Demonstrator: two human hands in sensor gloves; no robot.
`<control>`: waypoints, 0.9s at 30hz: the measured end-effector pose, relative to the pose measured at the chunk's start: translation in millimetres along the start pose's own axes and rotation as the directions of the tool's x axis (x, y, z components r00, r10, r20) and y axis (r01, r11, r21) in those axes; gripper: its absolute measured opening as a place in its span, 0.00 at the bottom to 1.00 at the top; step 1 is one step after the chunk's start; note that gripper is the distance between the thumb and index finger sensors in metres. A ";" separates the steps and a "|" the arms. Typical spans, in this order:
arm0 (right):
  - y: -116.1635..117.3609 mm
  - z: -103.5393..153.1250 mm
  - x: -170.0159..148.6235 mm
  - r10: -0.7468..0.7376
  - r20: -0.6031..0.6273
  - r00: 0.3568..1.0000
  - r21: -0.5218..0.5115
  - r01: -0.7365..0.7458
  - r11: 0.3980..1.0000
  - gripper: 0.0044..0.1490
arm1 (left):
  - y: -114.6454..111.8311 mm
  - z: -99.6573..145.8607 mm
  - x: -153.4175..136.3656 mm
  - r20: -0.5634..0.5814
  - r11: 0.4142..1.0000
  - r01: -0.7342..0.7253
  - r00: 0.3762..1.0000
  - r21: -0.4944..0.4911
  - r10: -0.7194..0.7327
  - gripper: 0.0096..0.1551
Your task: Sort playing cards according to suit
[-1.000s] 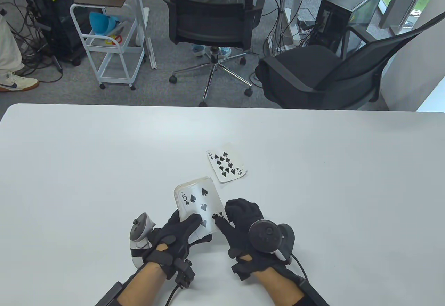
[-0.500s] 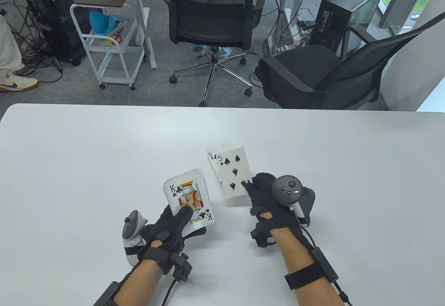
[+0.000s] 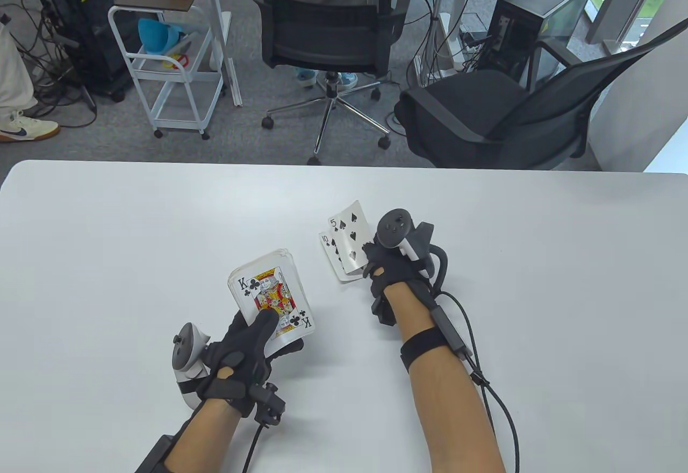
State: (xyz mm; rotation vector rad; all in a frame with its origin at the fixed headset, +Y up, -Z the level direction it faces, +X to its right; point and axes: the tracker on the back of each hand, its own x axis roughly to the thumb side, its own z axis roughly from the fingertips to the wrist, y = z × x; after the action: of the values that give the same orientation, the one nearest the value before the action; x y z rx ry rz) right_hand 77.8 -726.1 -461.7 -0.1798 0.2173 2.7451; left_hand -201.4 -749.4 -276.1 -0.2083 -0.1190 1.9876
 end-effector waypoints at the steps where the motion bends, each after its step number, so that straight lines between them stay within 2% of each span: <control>1: 5.1 -2.0 3.3 0.028 -0.008 1.000 0.015 -0.028 0.999 0.23 | -0.1 0.0 -0.1 0.000 1.000 0.000 1.000 -0.001 0.000 0.37; 5: 29.6 -6.5 17.2 0.317 -0.051 0.947 0.064 -0.314 0.947 0.24 | -0.9 0.4 -1.3 -0.006 1.000 0.003 1.000 -0.009 -0.003 0.37; 7: 33.8 -4.9 20.2 0.377 -0.065 0.924 0.035 -0.375 0.926 0.27 | -1.2 0.5 -1.4 -0.008 1.000 0.003 1.000 -0.011 -0.004 0.37; 11: 24.7 6.3 22.7 0.413 -0.049 0.909 -0.041 -0.415 0.909 0.30 | -1.6 0.8 -2.4 -0.012 1.000 0.009 1.000 -0.016 -0.009 0.37; 16: -2.1 43.3 17.6 0.256 0.069 0.964 -0.120 -0.247 0.962 0.28 | -5.2 0.5 -5.9 -0.026 0.999 0.024 0.999 -0.034 -0.025 0.37; 19: -17.0 75.9 9.6 0.092 0.217 0.972 -0.142 -0.061 0.988 0.26 | -10.4 -0.2 -8.9 -0.043 0.997 0.035 0.998 -0.066 -0.038 0.37; 21: -23.1 97.8 1.7 -0.070 0.315 0.947 -0.095 0.105 0.990 0.27 | -13.7 -0.1 -10.7 -0.054 0.995 0.038 0.998 -0.089 -0.043 0.38; 22: -24.9 112.6 -4.7 -0.199 0.377 0.905 -0.048 0.234 0.971 0.28 | -15.4 0.4 -11.7 -0.068 0.994 0.041 0.996 -0.106 -0.048 0.38; 24: -24.5 132.5 -14.3 -0.372 0.439 0.818 0.030 0.401 0.916 0.29 | -17.7 0.7 -13.8 -0.071 0.992 0.053 0.996 -0.113 -0.061 0.38; 27: -16.0 159.2 -25.4 -0.502 0.478 0.721 0.065 0.541 0.838 0.30 | -19.8 -0.5 -17.5 -0.090 0.989 0.075 0.992 -0.128 -0.086 0.38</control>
State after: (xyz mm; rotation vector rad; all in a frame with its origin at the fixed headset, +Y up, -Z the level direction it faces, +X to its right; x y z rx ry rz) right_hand 92.1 -692.7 -303.9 0.3714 -0.0775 2.1355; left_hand -176.6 -757.2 -271.5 -0.3723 -0.1870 1.8879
